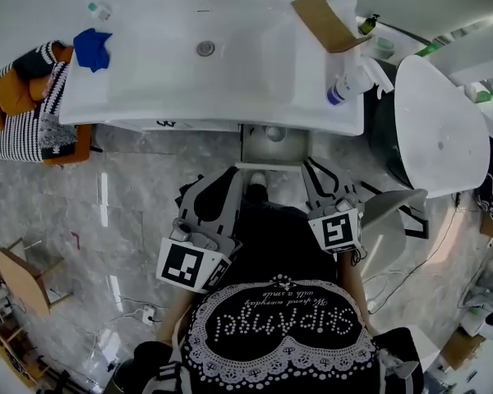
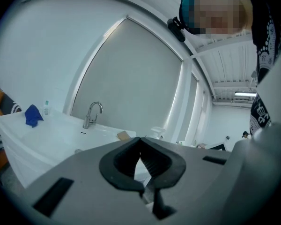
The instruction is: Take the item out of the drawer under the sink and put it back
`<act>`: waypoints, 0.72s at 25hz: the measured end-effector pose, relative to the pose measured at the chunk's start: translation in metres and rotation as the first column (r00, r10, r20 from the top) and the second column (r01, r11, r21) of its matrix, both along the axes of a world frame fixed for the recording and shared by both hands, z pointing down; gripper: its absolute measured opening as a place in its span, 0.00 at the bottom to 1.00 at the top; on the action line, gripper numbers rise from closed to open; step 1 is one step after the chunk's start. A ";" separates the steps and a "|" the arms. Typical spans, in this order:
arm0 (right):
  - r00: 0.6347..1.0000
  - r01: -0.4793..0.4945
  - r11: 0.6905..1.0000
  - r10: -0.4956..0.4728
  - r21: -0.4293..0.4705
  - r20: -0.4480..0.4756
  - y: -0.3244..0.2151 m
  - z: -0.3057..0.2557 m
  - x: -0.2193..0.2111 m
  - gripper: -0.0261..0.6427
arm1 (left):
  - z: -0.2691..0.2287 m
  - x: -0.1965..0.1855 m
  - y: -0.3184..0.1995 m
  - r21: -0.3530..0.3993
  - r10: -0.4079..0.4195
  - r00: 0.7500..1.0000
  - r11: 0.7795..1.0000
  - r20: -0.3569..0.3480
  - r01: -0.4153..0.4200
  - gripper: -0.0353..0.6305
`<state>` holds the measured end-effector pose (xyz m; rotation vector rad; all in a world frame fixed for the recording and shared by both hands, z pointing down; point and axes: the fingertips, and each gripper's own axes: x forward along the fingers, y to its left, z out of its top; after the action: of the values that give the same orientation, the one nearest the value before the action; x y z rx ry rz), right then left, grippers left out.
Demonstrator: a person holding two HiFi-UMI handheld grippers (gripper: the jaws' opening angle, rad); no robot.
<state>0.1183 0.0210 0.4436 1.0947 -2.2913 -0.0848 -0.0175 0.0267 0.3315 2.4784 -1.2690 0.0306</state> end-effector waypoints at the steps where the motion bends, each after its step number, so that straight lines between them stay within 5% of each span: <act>1: 1.000 0.006 1.000 -0.006 -0.007 -0.005 -0.001 0.002 0.000 0.07 | 0.000 0.001 -0.001 -0.006 -0.005 1.000 1.000 -0.002 0.005 0.06; 18: 0.954 0.195 0.975 -0.214 -0.107 -0.209 -0.024 0.078 -0.010 0.14 | 0.001 -0.025 0.001 -0.036 -0.208 0.978 0.978 -0.003 0.208 0.06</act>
<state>0.1082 -0.0033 0.5211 0.7617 -2.1794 -0.1784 -0.0425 0.0276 0.3328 2.3011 -1.5044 -0.0082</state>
